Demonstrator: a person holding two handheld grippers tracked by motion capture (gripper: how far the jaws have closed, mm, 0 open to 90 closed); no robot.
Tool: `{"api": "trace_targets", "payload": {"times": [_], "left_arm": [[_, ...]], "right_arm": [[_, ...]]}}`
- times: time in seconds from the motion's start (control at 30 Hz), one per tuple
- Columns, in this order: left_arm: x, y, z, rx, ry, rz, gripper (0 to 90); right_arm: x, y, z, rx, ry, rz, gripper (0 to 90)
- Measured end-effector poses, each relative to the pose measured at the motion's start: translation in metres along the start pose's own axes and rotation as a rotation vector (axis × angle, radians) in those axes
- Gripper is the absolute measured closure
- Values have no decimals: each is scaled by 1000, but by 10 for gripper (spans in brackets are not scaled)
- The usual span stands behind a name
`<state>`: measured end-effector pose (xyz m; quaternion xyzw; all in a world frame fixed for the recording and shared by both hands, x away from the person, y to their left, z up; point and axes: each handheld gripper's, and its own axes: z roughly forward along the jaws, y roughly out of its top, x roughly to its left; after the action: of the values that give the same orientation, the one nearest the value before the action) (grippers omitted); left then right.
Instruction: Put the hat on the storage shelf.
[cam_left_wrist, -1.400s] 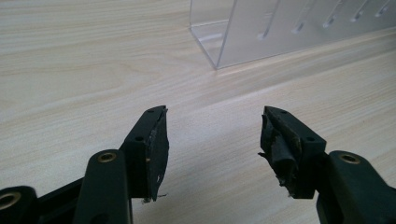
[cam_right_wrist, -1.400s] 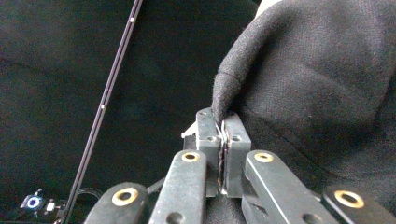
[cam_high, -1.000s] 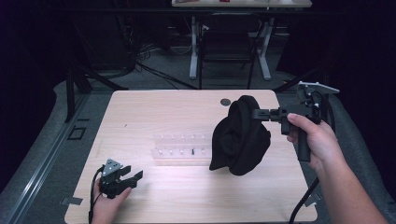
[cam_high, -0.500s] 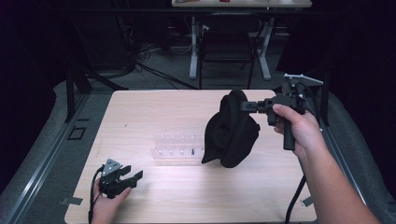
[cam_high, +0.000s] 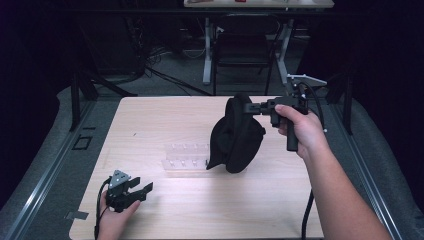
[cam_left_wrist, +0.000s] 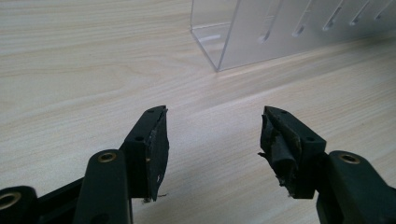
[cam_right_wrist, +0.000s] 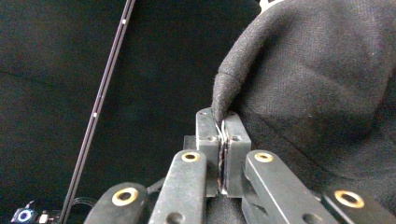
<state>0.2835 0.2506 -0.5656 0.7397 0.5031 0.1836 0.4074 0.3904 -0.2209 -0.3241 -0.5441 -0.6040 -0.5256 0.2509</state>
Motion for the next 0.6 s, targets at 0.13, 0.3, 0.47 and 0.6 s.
{"api": "trace_targets", "payload": {"times": [0.13, 0.3, 0.47, 0.6], "left_arm": [[0, 0, 0, -1, -1, 0, 420], [0, 0, 0, -3, -1, -1, 419], [1, 0, 0, -4, -4, -2, 420], [1, 0, 0, -6, -3, -4, 420]], "right_arm": [[0, 3, 6, 1, -4, 0, 884], [3, 8, 12, 3, -9, -8, 884], [4, 11, 20, 15, -22, -13, 883], [4, 13, 25, 21, -31, -11, 883]]}}
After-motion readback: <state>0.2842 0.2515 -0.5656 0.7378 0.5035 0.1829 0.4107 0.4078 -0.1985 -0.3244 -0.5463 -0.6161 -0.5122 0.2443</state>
